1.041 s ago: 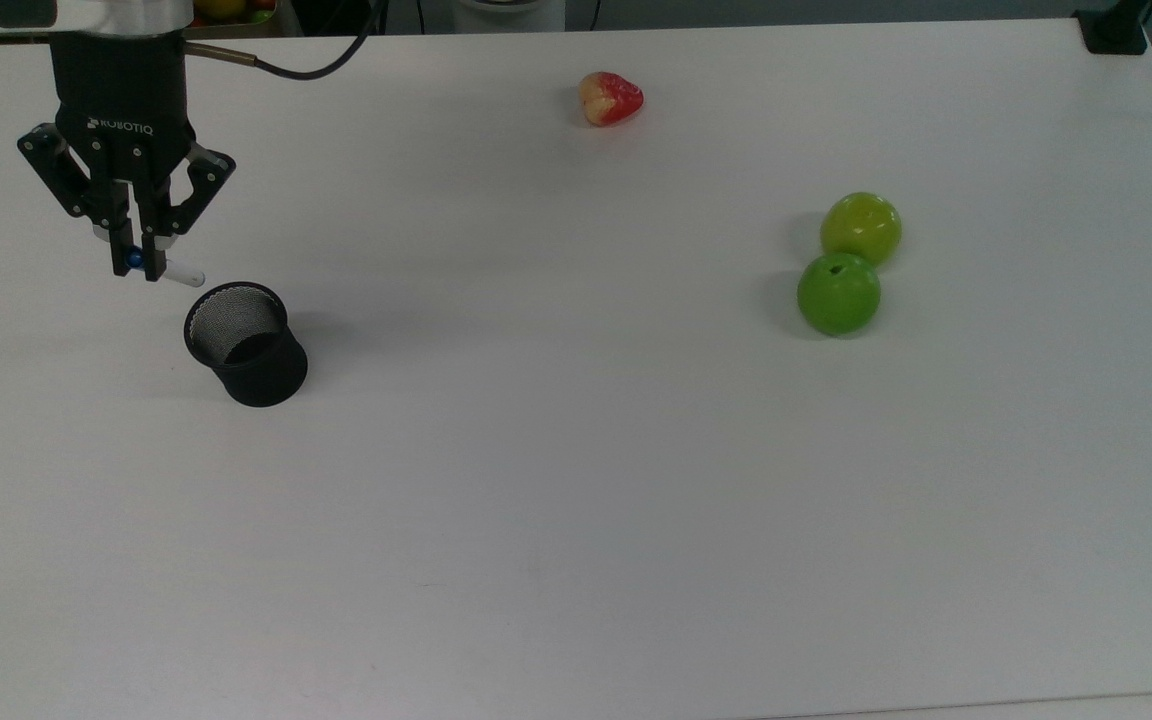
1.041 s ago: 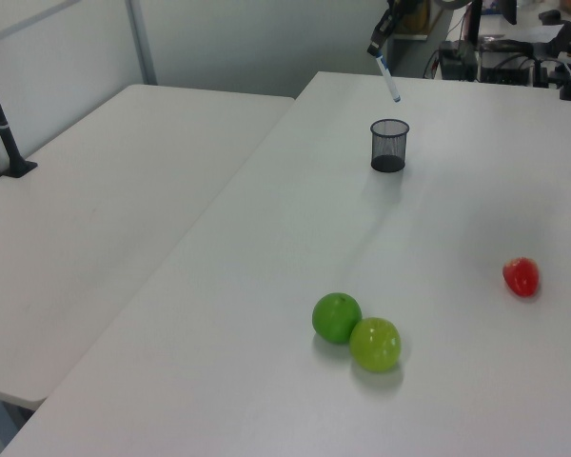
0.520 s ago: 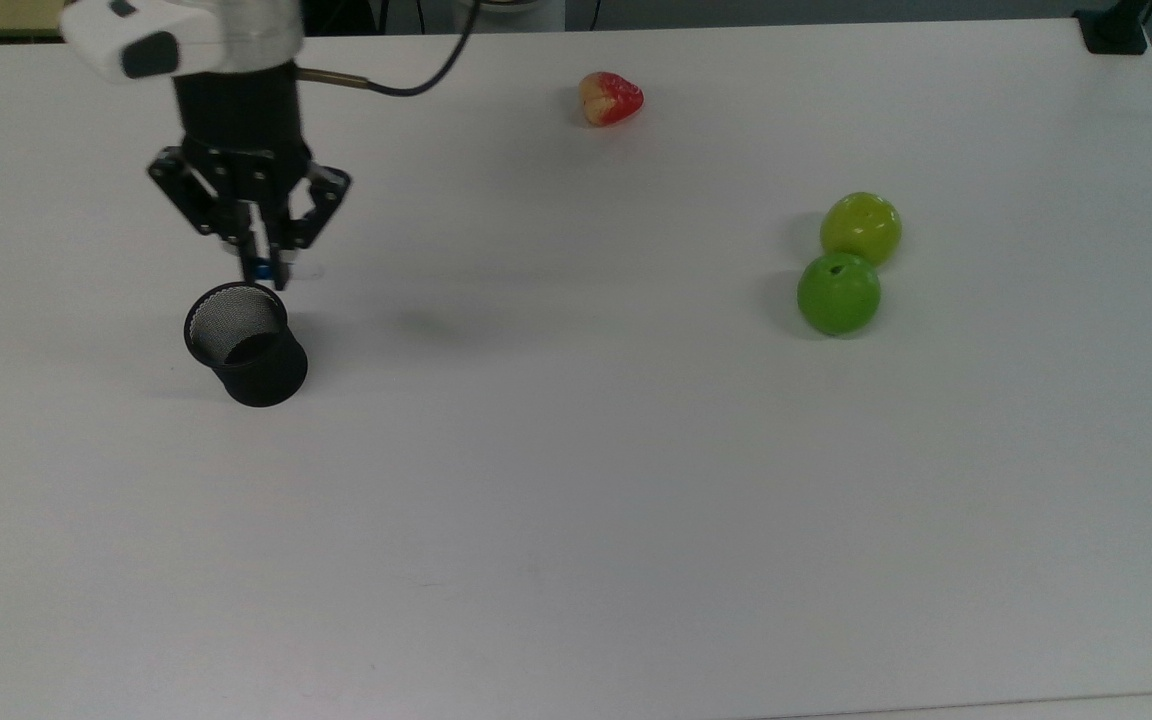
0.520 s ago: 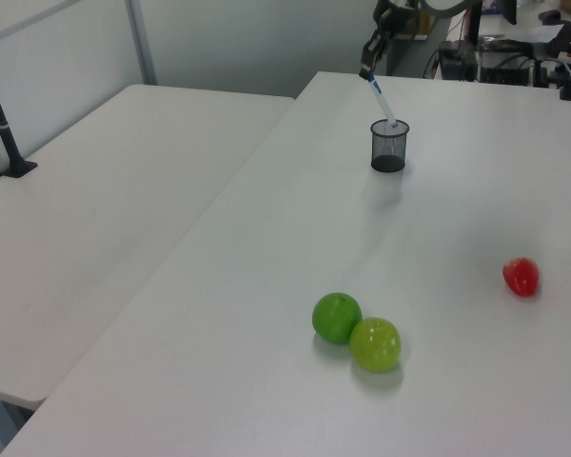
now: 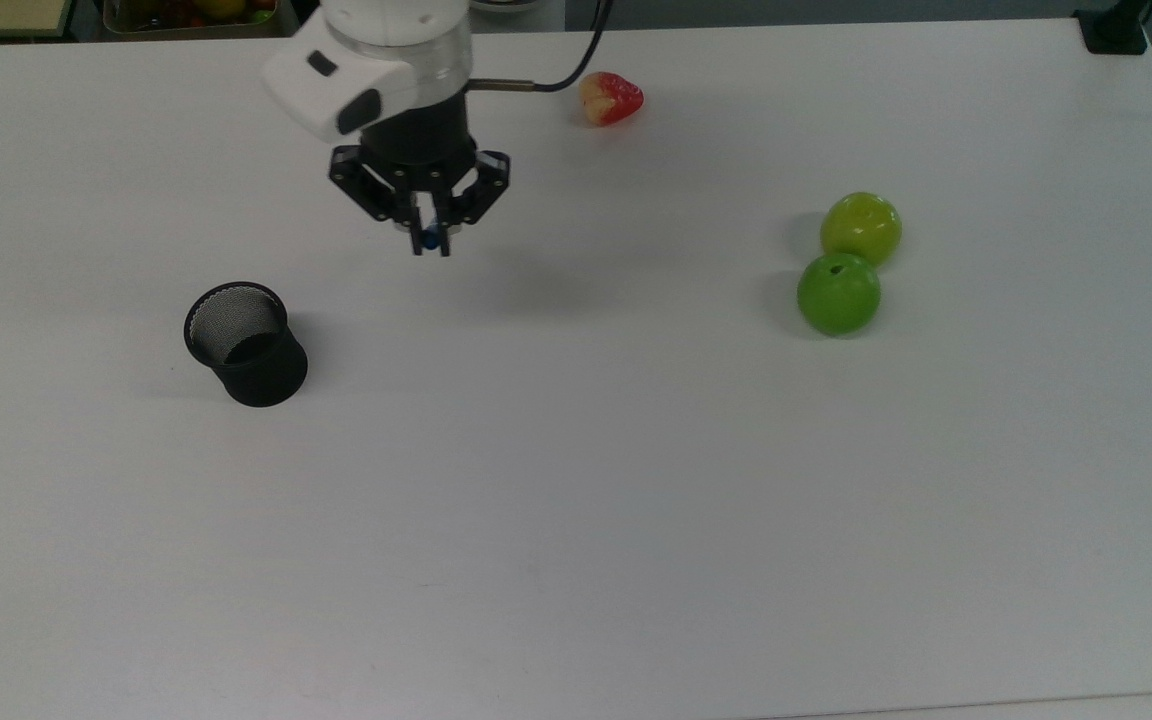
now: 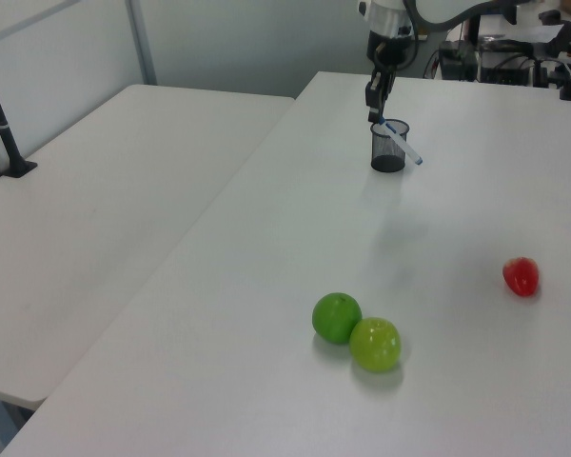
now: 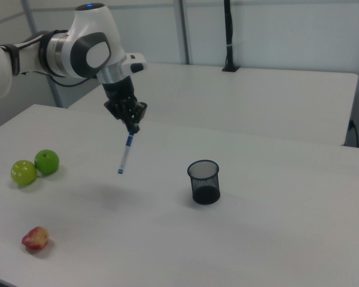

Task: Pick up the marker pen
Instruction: 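Carry the marker away from the cup toward the apples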

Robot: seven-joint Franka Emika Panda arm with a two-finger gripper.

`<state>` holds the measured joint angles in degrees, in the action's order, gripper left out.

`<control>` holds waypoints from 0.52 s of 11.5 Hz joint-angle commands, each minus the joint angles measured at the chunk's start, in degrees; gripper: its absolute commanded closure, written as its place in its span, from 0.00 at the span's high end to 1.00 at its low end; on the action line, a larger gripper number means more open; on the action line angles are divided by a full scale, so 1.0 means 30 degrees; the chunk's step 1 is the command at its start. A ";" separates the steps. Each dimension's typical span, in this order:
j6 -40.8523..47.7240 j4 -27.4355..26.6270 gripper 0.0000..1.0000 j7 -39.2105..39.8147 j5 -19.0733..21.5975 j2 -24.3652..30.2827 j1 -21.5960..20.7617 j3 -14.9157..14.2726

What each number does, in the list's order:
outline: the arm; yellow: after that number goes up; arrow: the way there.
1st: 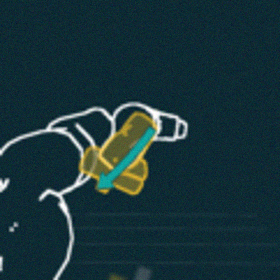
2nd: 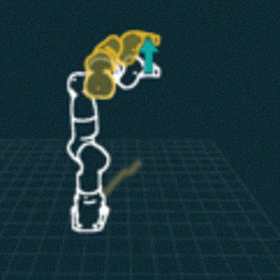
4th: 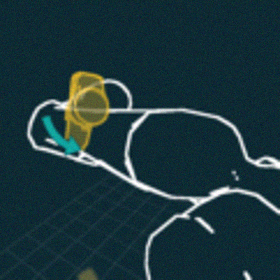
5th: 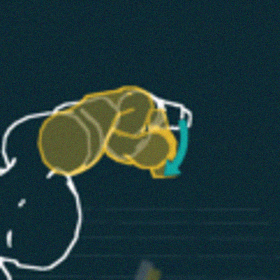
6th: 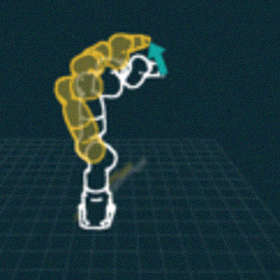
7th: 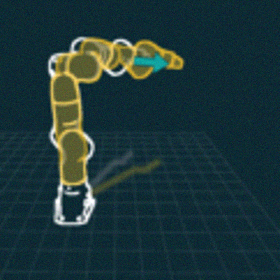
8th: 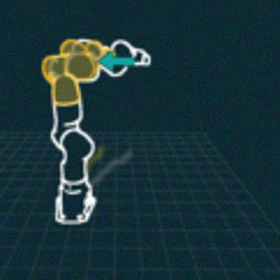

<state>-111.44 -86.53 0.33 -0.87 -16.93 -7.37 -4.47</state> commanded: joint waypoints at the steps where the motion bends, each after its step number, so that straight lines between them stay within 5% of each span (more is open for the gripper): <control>1: 0.2247 -0.0277 0.07 -0.0431 0.0085 0.0399 -0.0149 0.1049; 6: 0.2841 -0.0833 0.07 -0.0431 0.0086 0.0194 -0.0383 0.1814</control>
<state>-103.44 -87.06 -0.13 -0.87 -16.98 -7.87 0.58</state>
